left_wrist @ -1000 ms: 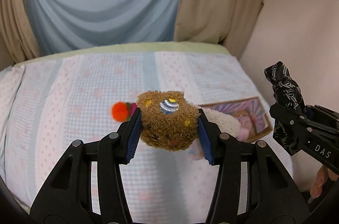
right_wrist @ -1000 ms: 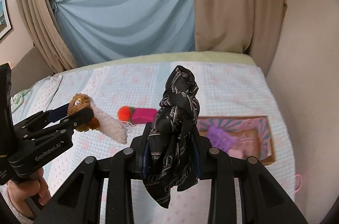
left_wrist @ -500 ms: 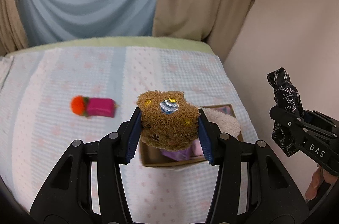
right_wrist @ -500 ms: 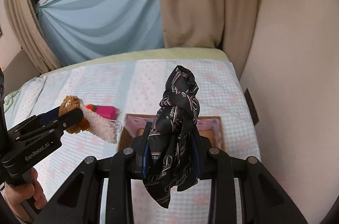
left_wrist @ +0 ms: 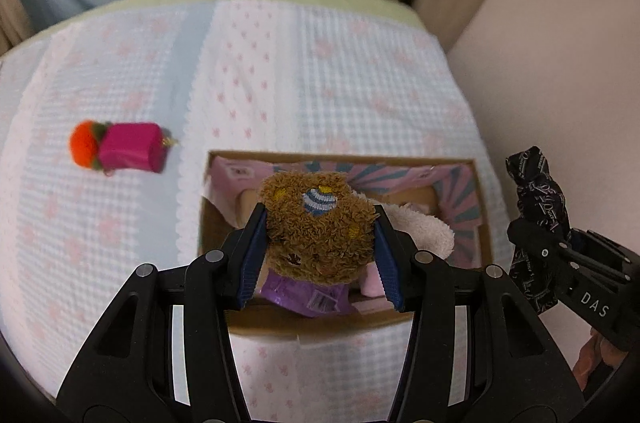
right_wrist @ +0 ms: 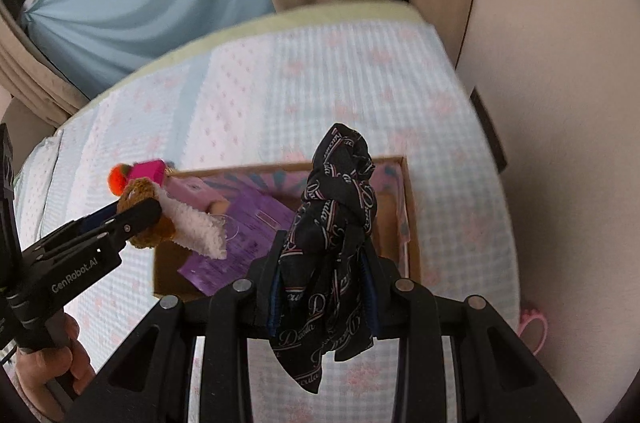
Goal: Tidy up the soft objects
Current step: 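Lift the brown plush and black cloth and carry both over the box, then open the left tool dropping the plush while the right tool releases the black cloth, then withdraw both tools from the box toward the magenta pompom pouch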
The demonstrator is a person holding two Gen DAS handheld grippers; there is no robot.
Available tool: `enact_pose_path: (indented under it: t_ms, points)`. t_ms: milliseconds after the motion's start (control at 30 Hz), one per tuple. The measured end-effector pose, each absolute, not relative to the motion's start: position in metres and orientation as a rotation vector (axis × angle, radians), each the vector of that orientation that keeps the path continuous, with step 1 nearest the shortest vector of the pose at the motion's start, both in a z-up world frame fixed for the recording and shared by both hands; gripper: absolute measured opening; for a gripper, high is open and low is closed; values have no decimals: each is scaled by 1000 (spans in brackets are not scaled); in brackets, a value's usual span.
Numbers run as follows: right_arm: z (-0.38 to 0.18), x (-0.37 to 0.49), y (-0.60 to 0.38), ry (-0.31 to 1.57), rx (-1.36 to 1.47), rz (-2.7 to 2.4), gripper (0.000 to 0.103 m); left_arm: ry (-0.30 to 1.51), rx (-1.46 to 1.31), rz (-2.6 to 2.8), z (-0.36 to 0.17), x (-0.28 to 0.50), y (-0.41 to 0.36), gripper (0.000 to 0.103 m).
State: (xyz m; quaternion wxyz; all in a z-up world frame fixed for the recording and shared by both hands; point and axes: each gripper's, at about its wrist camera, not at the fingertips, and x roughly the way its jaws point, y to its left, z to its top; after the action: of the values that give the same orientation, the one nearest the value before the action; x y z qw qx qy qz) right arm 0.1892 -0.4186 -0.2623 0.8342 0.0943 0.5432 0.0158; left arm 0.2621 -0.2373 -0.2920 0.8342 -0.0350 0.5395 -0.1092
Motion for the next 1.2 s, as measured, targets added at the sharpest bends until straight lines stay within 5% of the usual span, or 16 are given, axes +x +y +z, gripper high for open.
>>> enact_pose_path:
  t_ms: [233,333,433,467,1200]
  points:
    - [-314,215,-429,1256,240,48,30,1239,-22,-214,-339,281,-245,46]
    - [-327,227,-429,1292,229,63,34,1261,19,-197,-345,287,-250,56]
    - [-329,234,-431,1273,228,61,78,1283,113,-178,-348,291,-259,100]
    - [-329,236,-431,1270,229,65,103,1284,119,-178,-349,291,-259,103]
    - [-297,210,-430,1222,197,36,103,1218,75,-185,-312,261,-231,103]
